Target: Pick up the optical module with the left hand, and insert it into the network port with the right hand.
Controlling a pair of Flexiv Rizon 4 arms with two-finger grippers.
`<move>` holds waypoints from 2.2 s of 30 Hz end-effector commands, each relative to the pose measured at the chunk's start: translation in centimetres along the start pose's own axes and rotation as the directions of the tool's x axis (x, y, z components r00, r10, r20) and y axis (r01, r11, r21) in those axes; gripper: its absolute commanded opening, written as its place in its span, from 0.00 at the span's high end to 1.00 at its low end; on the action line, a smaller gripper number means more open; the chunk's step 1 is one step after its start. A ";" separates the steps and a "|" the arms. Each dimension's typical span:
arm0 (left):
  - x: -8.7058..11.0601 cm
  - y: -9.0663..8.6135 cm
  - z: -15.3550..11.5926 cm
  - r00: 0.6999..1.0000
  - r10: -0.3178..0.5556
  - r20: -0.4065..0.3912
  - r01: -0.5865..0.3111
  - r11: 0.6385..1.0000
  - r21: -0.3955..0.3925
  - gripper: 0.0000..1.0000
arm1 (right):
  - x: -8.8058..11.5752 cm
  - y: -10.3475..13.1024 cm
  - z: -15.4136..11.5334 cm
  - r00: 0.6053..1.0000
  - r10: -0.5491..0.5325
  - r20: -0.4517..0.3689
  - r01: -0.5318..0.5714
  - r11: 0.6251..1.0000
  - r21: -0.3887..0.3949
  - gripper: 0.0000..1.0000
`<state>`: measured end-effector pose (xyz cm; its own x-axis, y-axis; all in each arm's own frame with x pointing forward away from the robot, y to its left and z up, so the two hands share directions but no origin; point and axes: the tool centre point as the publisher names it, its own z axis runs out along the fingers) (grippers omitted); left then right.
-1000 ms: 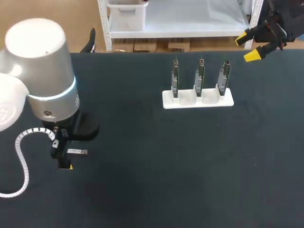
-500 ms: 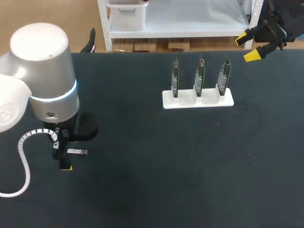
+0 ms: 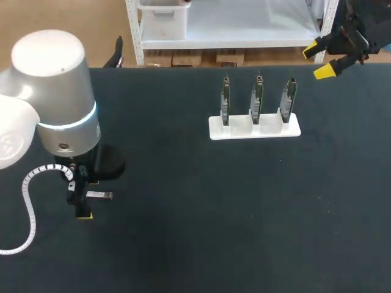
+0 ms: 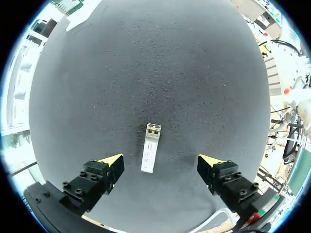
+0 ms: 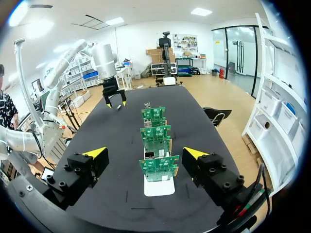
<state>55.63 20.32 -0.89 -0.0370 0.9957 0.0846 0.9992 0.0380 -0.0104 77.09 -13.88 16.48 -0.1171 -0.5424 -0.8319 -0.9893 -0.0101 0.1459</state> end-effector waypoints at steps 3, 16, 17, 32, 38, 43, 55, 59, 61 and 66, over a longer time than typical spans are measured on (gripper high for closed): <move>-0.1 0.3 0.3 1.000 0.002 -0.001 -0.002 1.000 0.011 0.00 | 0.0 0.2 0.0 1.000 -0.002 0.000 0.002 1.000 0.006 0.00; 0.1 0.3 0.9 1.000 -0.009 -0.005 0.009 0.999 0.033 0.00 | 0.0 0.2 0.0 1.000 -0.002 0.000 0.002 1.000 0.006 0.00; 0.1 0.3 0.9 1.000 -0.010 -0.004 0.010 0.999 0.035 0.00 | 0.0 0.2 0.0 1.000 -0.002 0.000 0.002 1.000 0.006 0.00; 0.3 0.1 1.6 1.000 -0.022 -0.004 0.022 0.998 0.060 1.00 | 0.0 0.2 0.0 1.000 -0.002 0.000 0.002 1.000 0.006 0.00; 0.3 0.0 1.6 1.000 -0.011 -0.013 0.012 0.998 0.063 1.00 | 0.0 0.2 0.0 1.000 -0.002 0.000 0.002 1.000 0.006 0.00; 0.4 -0.4 1.4 1.000 -0.006 0.020 0.004 0.995 0.099 1.00 | 0.0 0.2 0.0 1.000 -0.002 0.000 0.002 1.000 0.006 0.00; -1.6 0.8 -4.6 0.876 0.028 0.482 -0.116 0.981 0.155 1.00 | 0.0 0.2 0.0 1.000 -0.002 0.000 0.002 1.000 0.006 0.00; -2.6 1.1 -6.6 0.848 0.060 0.527 -0.149 0.981 0.128 1.00 | 0.0 0.2 0.0 1.000 -0.002 0.000 0.002 1.000 0.006 0.00; -2.6 1.1 -6.6 0.848 0.060 0.527 -0.149 0.981 0.128 1.00 | 0.0 0.2 0.0 1.000 -0.002 0.000 0.002 1.000 0.006 0.00; -2.6 1.1 -6.6 0.848 0.060 0.527 -0.149 0.981 0.128 1.00 | 0.0 0.2 0.0 1.000 -0.002 0.000 0.002 1.000 0.006 0.00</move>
<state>57.39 16.87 5.60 0.0282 0.9121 -0.4090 0.9816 -0.1026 -0.1612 77.08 -13.88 16.48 -0.1171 -0.5424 -0.8319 -0.9893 -0.0101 0.1459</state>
